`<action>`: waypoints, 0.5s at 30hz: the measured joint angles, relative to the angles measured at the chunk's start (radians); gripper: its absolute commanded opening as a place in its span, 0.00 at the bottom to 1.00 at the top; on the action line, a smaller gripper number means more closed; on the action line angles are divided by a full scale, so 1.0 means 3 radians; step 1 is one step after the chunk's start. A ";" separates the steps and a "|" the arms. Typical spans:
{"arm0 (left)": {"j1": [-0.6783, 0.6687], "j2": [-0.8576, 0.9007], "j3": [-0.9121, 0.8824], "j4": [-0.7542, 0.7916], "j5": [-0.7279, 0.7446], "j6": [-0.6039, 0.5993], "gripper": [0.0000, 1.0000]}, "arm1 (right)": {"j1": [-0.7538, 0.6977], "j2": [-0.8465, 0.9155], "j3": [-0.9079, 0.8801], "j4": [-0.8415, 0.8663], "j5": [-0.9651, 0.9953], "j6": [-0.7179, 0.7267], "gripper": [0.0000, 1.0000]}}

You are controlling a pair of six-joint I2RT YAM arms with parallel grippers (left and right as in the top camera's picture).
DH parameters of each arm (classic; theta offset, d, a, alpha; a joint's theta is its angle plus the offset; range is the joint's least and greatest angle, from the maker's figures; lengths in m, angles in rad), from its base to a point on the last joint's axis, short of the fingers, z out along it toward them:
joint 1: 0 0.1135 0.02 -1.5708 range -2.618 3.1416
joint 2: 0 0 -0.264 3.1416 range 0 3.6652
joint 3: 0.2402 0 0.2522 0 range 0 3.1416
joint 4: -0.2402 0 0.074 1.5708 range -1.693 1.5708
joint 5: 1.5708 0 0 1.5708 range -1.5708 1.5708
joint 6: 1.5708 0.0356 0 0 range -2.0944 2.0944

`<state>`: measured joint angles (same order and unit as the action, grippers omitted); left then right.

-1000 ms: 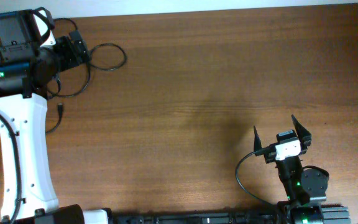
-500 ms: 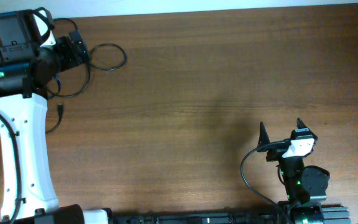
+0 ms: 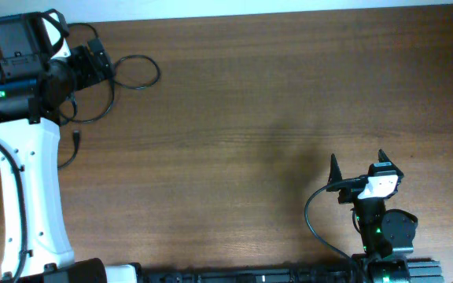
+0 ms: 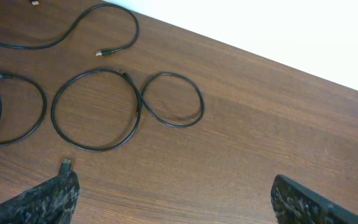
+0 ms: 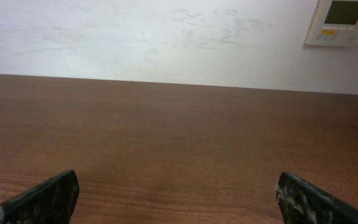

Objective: Untangle cables

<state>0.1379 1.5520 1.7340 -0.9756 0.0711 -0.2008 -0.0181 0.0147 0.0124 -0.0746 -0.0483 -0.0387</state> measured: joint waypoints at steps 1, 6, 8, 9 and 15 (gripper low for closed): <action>0.0000 0.0000 0.0000 0.0000 0.0000 0.0000 0.99 | 0.0000 0.0000 0.0000 0.0000 -0.0001 0.0001 0.99; 0.0000 0.0000 0.0000 0.0000 0.0000 0.0000 0.99 | -0.0047 0.0000 0.0000 0.0000 0.0000 0.0118 0.99; 0.0000 0.0000 0.0000 0.0000 0.0000 0.0000 0.99 | -0.0047 0.0000 0.0000 0.0000 0.0000 0.0134 0.99; 0.0000 0.0000 0.0000 0.0000 0.0000 0.0000 0.99 | -0.0047 0.0000 0.0000 0.0000 0.0000 0.0131 0.98; 0.0000 0.0000 0.0000 0.0000 0.0000 0.0000 0.99 | -0.0047 0.0000 0.0000 0.0001 -0.0001 0.0135 0.99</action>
<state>0.1379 1.5520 1.7340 -0.9756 0.0711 -0.2008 -0.0322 0.0147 0.0124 -0.0742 -0.0486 0.0017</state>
